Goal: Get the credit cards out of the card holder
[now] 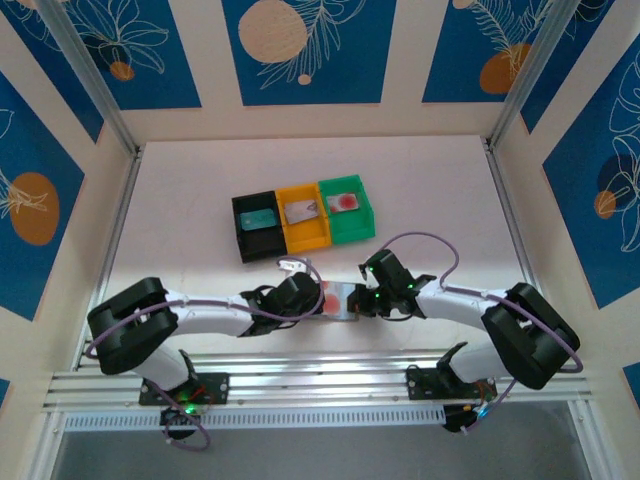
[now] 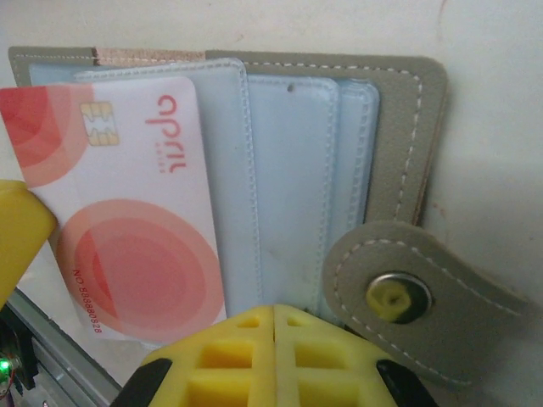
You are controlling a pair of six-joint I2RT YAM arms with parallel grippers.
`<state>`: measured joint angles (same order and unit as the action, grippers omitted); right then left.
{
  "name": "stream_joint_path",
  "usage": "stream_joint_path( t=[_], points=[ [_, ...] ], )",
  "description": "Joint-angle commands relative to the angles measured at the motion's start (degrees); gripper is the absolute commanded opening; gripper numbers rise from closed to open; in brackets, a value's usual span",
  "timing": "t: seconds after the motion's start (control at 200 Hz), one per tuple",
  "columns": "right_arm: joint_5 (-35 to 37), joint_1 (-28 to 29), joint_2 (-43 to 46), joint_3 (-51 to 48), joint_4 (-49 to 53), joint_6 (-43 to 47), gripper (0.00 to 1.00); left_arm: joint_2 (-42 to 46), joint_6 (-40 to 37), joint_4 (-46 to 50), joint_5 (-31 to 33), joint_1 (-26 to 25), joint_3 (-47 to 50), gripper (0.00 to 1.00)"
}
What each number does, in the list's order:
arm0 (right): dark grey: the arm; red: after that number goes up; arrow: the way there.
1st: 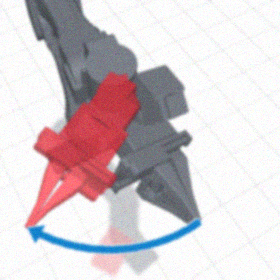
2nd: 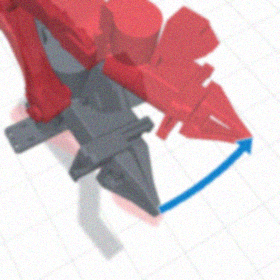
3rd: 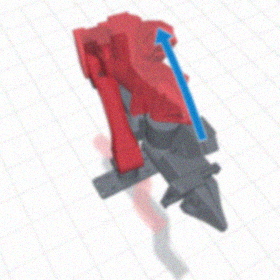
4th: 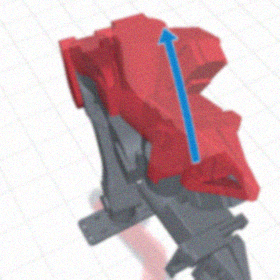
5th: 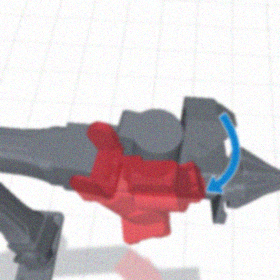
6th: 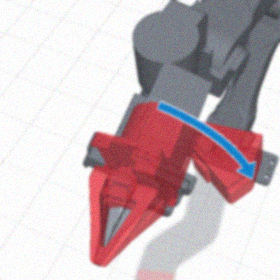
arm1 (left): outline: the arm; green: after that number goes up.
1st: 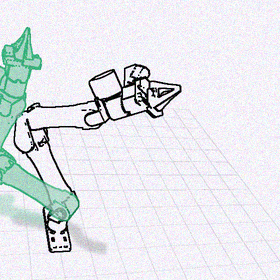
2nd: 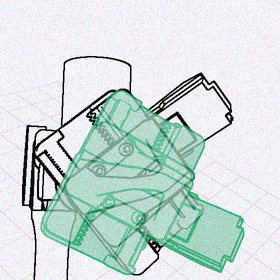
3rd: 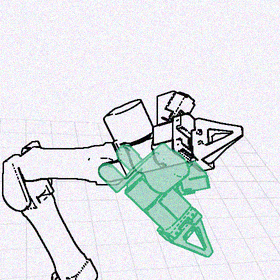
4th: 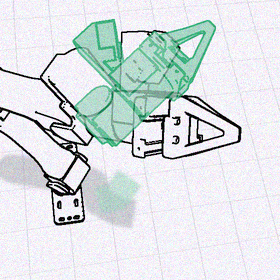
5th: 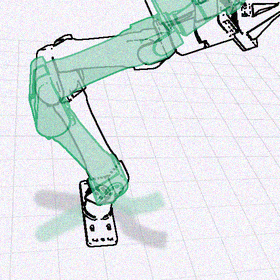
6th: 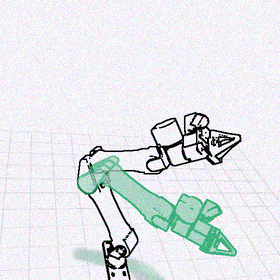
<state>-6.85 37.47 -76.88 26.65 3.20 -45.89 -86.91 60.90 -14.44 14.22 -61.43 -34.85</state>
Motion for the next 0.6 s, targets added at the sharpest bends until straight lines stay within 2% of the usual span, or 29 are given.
stream_joint_path(
  t=[0.0,0.595],
  points=[
    [-0.1,-0.2,1.7,0.1,2.5,1.6,0.00,1.1,-1.9,0.8,1.3,-0.5,0.6,0.00],
    [1.1,-0.6,10.7,-0.7,4.8,3.3,0.01,4.6,-4.3,2.7,1.3,0.1,1.1,0.00]
  ],
)
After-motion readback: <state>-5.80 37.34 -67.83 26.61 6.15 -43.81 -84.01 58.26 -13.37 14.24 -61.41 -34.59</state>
